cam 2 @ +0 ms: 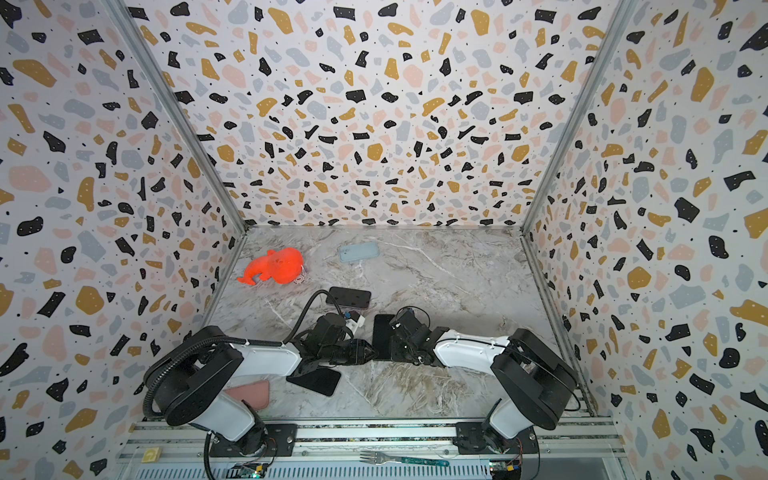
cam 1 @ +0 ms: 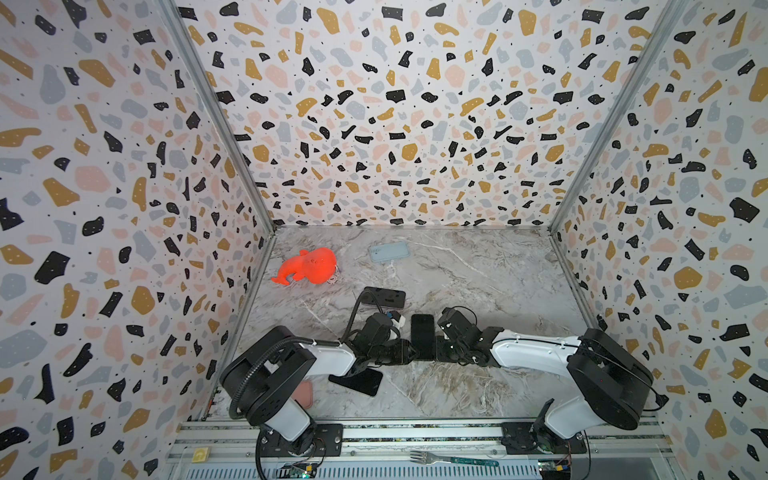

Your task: Put the phone into the phone case

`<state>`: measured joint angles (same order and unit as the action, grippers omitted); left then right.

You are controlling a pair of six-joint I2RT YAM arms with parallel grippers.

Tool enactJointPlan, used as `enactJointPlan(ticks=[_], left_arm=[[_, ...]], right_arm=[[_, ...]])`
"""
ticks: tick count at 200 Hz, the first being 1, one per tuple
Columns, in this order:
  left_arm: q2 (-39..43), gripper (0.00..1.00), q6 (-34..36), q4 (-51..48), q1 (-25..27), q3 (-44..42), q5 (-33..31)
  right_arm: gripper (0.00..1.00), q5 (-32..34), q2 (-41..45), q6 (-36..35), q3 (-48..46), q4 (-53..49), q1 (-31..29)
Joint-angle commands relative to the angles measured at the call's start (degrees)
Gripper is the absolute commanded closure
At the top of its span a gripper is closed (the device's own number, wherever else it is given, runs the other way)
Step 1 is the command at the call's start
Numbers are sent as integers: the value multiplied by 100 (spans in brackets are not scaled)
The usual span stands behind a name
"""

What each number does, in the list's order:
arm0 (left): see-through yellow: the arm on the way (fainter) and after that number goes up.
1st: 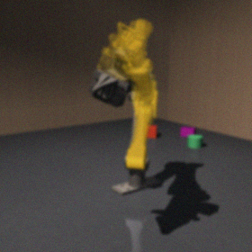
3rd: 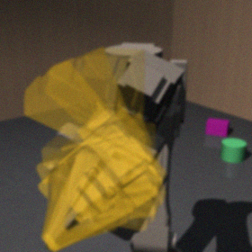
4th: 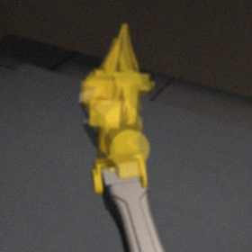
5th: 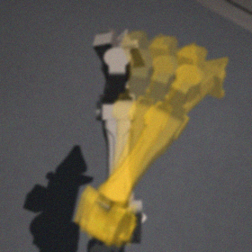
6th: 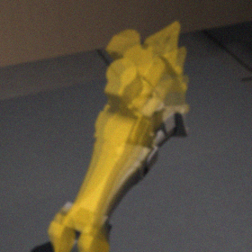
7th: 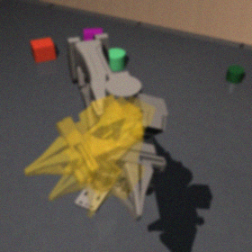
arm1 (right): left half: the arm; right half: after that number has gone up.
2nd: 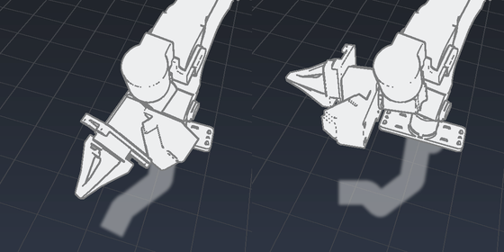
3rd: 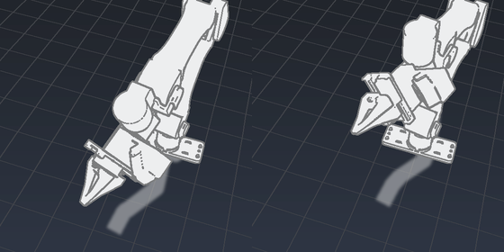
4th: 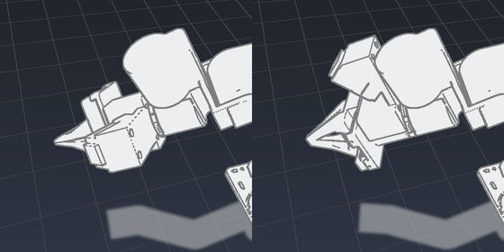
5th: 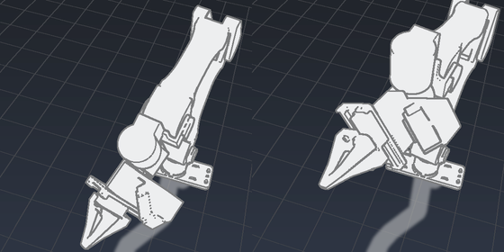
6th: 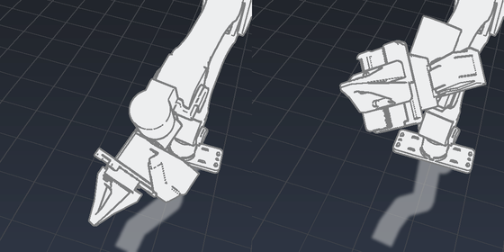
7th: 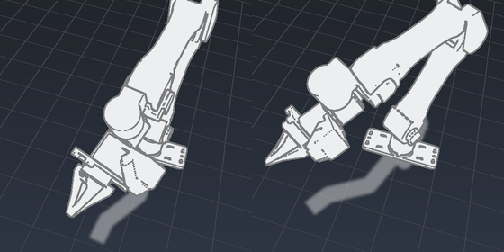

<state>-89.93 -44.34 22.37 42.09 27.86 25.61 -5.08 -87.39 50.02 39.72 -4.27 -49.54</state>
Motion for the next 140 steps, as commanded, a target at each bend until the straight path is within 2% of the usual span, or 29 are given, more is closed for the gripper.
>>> enactJointPlan(ticks=[1, 93, 105, 140], left_arm=[[-167, 60, 56, -312, 45, -26, 51], [-104, 60, 76, -424, 45, -27, -62], [-12, 60, 206, -745, 47, 87, -300], [467, 56, 630, -2582, 270, 881, -1540]], right_arm=[[90, -167, -177, -32, -140, 139, -73], [90, 156, 156, -69, -71, -110, -59], [85, 230, 250, -103, -28, -196, -64], [56, 704, 657, -292, -12, -438, -32]])
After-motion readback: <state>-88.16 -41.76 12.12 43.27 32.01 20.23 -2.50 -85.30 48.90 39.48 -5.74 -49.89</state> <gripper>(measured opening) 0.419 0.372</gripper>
